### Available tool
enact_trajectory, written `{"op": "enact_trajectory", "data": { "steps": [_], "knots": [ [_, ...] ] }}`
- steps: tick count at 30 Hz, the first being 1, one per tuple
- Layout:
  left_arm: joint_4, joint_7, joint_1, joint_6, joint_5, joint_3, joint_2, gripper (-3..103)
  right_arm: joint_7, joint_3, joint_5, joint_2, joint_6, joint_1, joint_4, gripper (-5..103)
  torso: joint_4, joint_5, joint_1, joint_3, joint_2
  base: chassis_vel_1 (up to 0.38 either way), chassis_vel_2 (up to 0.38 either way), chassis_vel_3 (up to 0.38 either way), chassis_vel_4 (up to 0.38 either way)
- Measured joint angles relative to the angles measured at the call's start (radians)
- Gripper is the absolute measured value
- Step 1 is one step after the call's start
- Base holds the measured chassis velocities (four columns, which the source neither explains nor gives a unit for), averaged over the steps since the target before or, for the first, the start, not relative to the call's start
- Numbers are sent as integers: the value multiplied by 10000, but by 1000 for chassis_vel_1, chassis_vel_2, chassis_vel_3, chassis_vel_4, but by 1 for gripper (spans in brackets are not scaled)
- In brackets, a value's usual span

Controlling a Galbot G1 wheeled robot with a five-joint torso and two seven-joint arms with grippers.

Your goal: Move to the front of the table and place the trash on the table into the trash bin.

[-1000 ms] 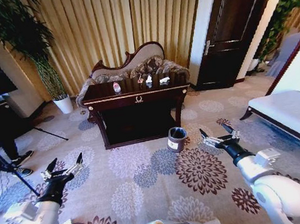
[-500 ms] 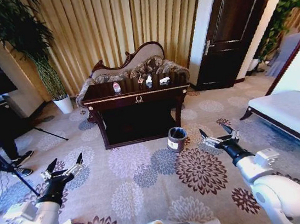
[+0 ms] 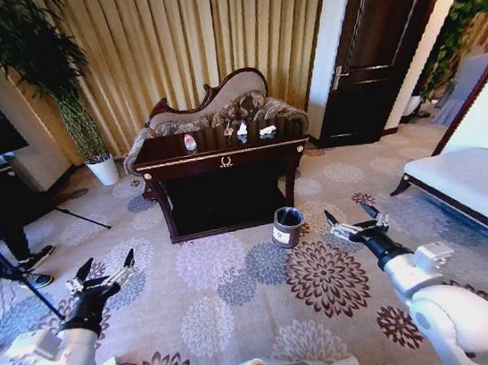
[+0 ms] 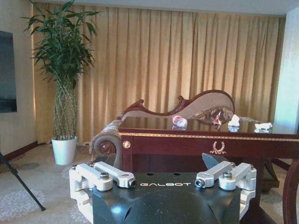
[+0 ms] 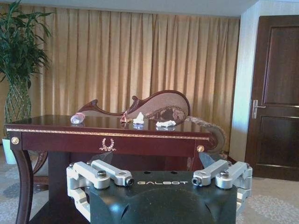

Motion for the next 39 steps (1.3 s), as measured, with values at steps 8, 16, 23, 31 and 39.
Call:
{"op": "enact_trajectory", "data": {
  "steps": [8,16,23,31,39],
  "knots": [
    [1,0,17,-53,0,15,-49,100,-16,-8,19,36,27,-10,-81,100,0,0,0,-1,0,0,0,0,0],
    [0,2,14,-98,2,18,-46,100,-26,-47,23,51,49,52,-135,100,0,1,-2,-2,1,-25,29,28,-20],
    [1,9,8,-119,13,31,-28,100,-31,-55,23,56,71,72,-181,100,0,0,-3,-1,1,-179,175,164,-185],
    [1,17,18,-136,37,71,-36,100,-40,-66,22,63,92,66,-204,100,0,-4,2,0,-1,-278,279,264,-272],
    [1,23,45,-170,85,117,-44,100,-46,-63,15,76,244,11,-224,100,-2,-5,3,0,-1,-268,287,278,-292]
  ]
}}
